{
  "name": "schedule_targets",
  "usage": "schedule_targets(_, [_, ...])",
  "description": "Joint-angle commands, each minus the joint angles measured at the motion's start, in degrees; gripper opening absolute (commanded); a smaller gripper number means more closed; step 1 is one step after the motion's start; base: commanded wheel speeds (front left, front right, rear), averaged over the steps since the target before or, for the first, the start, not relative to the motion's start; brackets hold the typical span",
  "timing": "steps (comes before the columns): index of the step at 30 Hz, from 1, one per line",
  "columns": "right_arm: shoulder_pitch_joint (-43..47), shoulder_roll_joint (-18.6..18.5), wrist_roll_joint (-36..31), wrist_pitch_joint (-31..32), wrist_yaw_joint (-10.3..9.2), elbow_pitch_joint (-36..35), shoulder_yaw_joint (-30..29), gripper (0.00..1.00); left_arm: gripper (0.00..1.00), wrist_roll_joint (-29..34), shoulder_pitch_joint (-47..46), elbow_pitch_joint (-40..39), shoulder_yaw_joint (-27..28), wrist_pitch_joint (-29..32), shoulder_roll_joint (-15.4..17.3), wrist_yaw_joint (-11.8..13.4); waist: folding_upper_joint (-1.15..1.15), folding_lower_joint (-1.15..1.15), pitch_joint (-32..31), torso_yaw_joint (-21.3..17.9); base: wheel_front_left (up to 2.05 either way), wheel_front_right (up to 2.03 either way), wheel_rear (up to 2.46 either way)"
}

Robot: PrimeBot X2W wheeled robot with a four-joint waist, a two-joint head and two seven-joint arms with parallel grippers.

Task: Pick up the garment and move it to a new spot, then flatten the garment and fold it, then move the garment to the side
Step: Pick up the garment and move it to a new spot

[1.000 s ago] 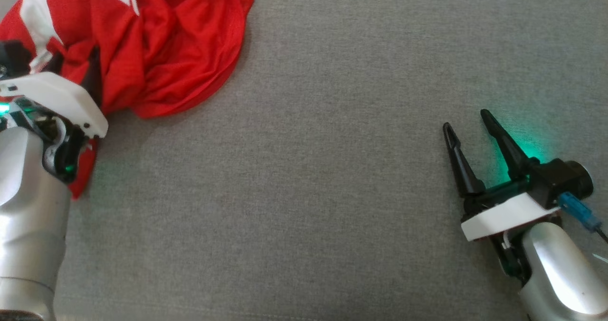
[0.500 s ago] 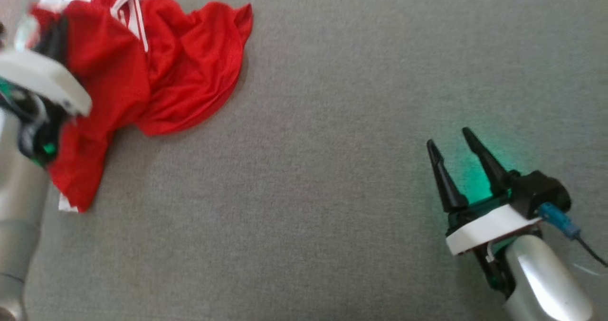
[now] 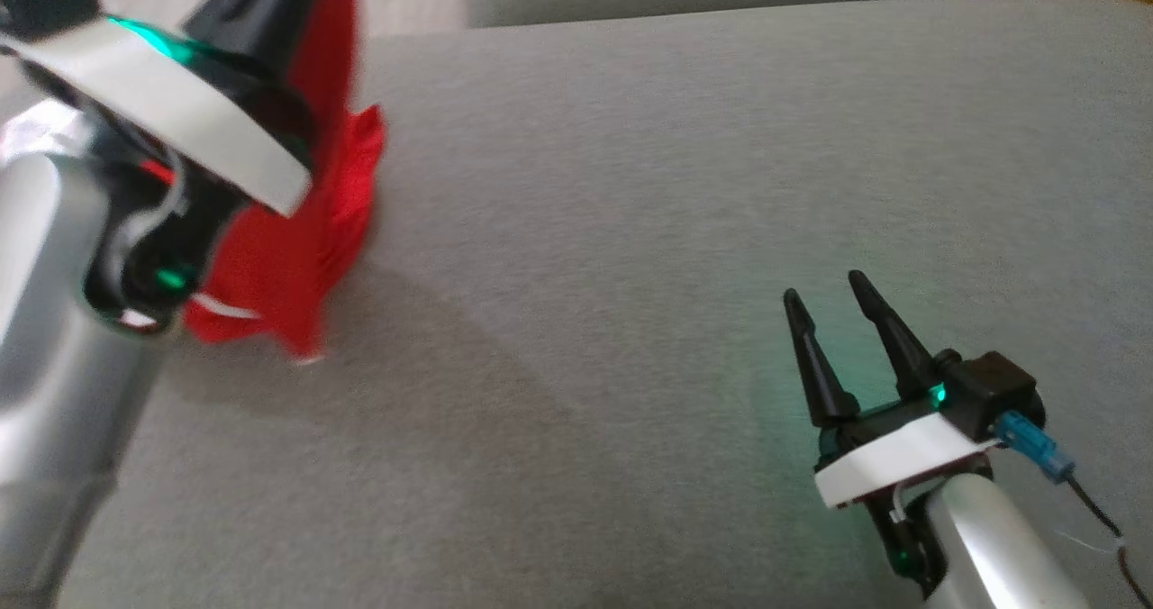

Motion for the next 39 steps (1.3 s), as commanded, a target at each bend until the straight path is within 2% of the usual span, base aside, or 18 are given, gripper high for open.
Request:
schedule_targets(1, [-0.47,0.82,0.39,-0.22,-0.04,-2.26,1.16,1.0,0.0,-1.03,-1.88,-4.66,2.14,1.17,2.05,0.69,0.0,0.01,-1.32,-3.45,0.0,0.0,0.0])
schedule_targets(5, [-0.59,1.66,0.58,-0.22,-0.04,-3.35,1.81,1.0,0.0,-3.16,-0.98,-12.94,0.43,3.96,0.22,2.57,0.0,0.01,-1.28,-7.56,0.0,0.0,0.0])
schedule_targets(9, [-0.77,2.46,0.75,-0.22,-0.04,-4.49,2.2,1.0,0.0,-4.27,-1.86,-18.0,-1.72,5.83,-2.73,4.21,0.0,0.01,-0.79,-11.71,0.0,0.0,0.0])
schedule_targets(15, [-1.31,3.72,1.02,-0.22,-0.04,-6.17,2.41,1.0,0.0,-3.23,-4.69,-17.93,-5.22,6.91,-7.52,6.04,0.0,0.01,0.72,-17.2,0.0,0.0,0.0])
schedule_targets(19, [-1.71,4.63,1.2,-0.22,-0.04,-7.26,2.44,1.0,0.0,-1.68,-3.68,-11.21,-6.66,5.17,-9.31,6.76,0.0,0.01,2.21,-20.22,0.0,0.0,0.0])
schedule_targets(25, [-2.16,5.45,1.14,-0.22,-0.04,-7.91,2.72,1.0,0.0,5.74,-1.58,5.14,-6.54,-1.42,-5.74,7.59,0.0,0.01,4.1,-23.45,0.0,0.0,0.0])
schedule_targets(29, [-2.58,5.76,1.23,-0.22,-0.04,-8.29,2.91,1.0,0.0,13.55,-3.23,17.16,-5.73,-9.32,-2.29,9.86,0.0,0.01,4.92,-24.59,0.0,0.0,0.0])
schedule_targets(38, [-3.41,6.01,1.02,-0.22,-0.04,-7.68,4.02,1.0,0.0,18.71,-7.42,37.6,-2.53,-23.57,-2.07,15.26,0.0,0.01,6.1,-25.03,0.0,0.0,0.0])
schedule_targets(39, [-3.51,6.02,0.99,-0.22,-0.04,-7.49,4.18,1.0,0.05,18.73,-7.51,39.46,-2.49,-24.22,-2.41,15.43,0.0,0.01,6.09,-24.92,0.0,0.0,0.0])
